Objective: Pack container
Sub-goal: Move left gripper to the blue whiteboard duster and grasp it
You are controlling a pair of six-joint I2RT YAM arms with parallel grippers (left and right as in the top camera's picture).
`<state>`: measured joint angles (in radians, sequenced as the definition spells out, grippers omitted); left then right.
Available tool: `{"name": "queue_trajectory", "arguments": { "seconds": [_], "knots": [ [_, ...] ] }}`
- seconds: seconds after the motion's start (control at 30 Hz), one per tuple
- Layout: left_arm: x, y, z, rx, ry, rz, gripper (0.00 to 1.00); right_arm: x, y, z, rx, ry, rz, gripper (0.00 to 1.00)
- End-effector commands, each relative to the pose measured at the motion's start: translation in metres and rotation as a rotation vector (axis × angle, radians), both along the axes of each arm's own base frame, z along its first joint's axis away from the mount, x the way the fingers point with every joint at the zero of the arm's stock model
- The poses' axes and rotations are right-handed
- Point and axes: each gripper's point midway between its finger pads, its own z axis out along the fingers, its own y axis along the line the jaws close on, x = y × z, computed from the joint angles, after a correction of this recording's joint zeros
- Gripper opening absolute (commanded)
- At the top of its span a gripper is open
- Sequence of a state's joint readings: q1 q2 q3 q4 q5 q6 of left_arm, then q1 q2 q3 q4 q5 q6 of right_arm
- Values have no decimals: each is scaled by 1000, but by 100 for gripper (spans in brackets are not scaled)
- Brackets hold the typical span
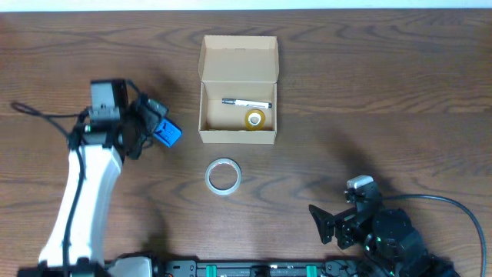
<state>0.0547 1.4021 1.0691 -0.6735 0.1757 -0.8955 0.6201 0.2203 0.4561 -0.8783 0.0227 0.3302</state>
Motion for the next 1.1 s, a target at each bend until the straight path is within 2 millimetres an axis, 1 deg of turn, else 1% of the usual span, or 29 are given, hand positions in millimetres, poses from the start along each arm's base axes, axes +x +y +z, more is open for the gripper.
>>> {"name": "queue_trajectory", "arguments": {
  "seconds": [0.0,0.13,0.27,0.33,0.4,0.53,0.63,0.77,0.8,0.97,1.07],
  "knots": [
    [20,8,1,-45,42,143,96,1,-2,1,8,1,-16,99],
    [39,16,-12,-72,95,195,95,1,-2,1,8,0,-16,99],
    [43,28,-33,-74,146,225,96,1,-2,1,8,1,-16,99],
    [49,31,-40,-78,145,231,95,1,-2,1,8,1,-16,99],
    [49,32,-46,-76,156,231,95,1,-2,1,8,1,-16,99],
    [53,33,-51,-35,150,159,96,1,-2,1,8,1,-16,99],
    [51,34,-56,-19,167,141,98,1,-2,1,8,1,-16,99],
    [44,35,-71,-17,227,145,100,1,-2,1,8,1,-16,99],
    [42,34,-76,-19,246,144,95,1,-2,1,8,1,-16,99],
    [34,32,-102,-30,326,141,88,1,-2,1,8,1,-16,99],
    [32,32,-111,-32,353,141,86,1,-2,1,8,1,-16,99]
  ]
}}
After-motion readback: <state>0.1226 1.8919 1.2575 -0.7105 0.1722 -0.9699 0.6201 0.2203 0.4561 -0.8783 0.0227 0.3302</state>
